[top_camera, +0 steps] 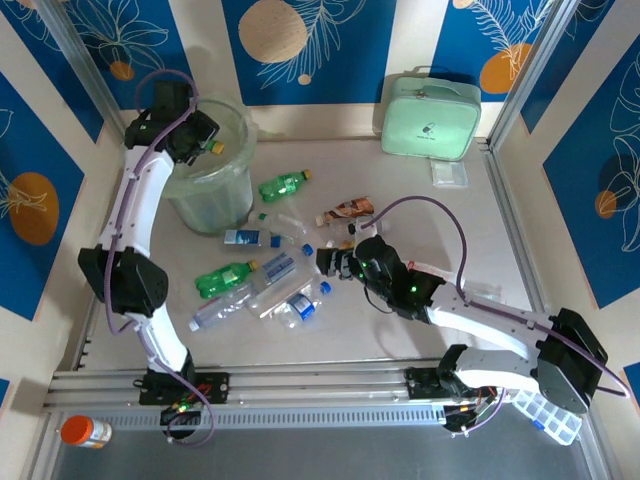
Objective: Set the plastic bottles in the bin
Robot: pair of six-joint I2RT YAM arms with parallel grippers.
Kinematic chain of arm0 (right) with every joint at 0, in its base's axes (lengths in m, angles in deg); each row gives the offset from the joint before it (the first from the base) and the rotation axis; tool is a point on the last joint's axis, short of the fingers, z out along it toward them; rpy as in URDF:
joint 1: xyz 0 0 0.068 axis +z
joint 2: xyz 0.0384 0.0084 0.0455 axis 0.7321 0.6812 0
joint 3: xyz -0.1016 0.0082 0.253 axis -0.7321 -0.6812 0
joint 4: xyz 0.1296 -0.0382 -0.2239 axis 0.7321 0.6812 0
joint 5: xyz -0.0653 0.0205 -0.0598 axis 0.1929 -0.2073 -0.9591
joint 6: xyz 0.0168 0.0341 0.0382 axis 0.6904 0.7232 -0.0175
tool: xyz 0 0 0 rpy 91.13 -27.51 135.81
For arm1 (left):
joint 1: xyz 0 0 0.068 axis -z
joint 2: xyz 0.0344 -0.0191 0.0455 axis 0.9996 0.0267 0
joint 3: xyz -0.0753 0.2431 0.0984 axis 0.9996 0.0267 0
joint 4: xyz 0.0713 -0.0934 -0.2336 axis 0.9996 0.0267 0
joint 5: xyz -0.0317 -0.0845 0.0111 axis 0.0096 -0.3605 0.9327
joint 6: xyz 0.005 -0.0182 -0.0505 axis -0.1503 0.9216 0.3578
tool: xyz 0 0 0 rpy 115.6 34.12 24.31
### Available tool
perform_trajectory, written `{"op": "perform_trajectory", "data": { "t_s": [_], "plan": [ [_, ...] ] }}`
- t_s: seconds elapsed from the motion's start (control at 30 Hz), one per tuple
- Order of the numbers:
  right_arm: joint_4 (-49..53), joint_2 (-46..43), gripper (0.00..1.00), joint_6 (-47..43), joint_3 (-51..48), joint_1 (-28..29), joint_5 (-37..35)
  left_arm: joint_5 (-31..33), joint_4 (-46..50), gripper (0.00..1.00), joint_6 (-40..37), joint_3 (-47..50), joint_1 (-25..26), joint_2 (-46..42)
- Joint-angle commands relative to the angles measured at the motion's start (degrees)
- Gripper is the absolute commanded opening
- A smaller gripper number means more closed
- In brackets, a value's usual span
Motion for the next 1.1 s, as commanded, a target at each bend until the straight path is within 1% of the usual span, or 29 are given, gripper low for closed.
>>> {"op": "perform_trajectory", "data": {
  "t_s": [0.0,0.1,0.2,0.33,0.4,0.5,0.57,0.67,0.87,0.93,1.07],
  "plan": [
    [3.2,2.4,0.88,0.4,3.0,0.4,-3.9,-2.7,5.5,0.23,5.1,-1.5,-1.2,1.7],
    [5.4,4.7,0.88,1.3,4.9,0.8,-5.4,-5.9,3.1,0.25,6.8,0.8,-1.9,3.5],
    [6.5,6.2,0.88,1.9,5.9,1.0,-6.4,-7.0,2.9,0.3,7.0,-0.1,-2.0,5.9],
    [6.5,6.5,0.88,1.9,6.0,1.2,-6.4,-8.3,2.0,0.47,6.8,0.1,-2.3,8.3],
    [6.6,6.4,0.88,1.9,6.0,1.3,-6.7,-9.0,2.2,0.52,6.8,0.1,-2.5,9.3],
    [6.6,6.3,0.88,1.9,6.0,1.4,-7.1,-9.9,2.7,0.55,6.7,0.1,-2.8,10.8],
    [6.6,6.3,0.88,2.0,6.0,1.4,-7.0,-10.0,3.3,0.59,6.8,0.2,-2.8,11.6],
    [6.7,6.4,0.88,2.0,6.1,1.3,-7.2,-10.7,3.6,0.71,6.9,0.6,-2.9,12.8],
    [6.7,6.2,0.88,1.4,6.3,1.5,-6.1,-10.4,4.5,0.89,7.0,0.3,-3.0,13.4],
    [6.7,6.2,0.88,1.4,6.2,1.5,-6.1,-10.4,4.5,0.92,6.8,0.3,-3.0,13.3],
    [6.7,5.9,0.88,1.2,6.1,1.5,-6.5,-9.7,4.7,0.94,6.4,0.1,-3.0,11.7]
  ]
}}
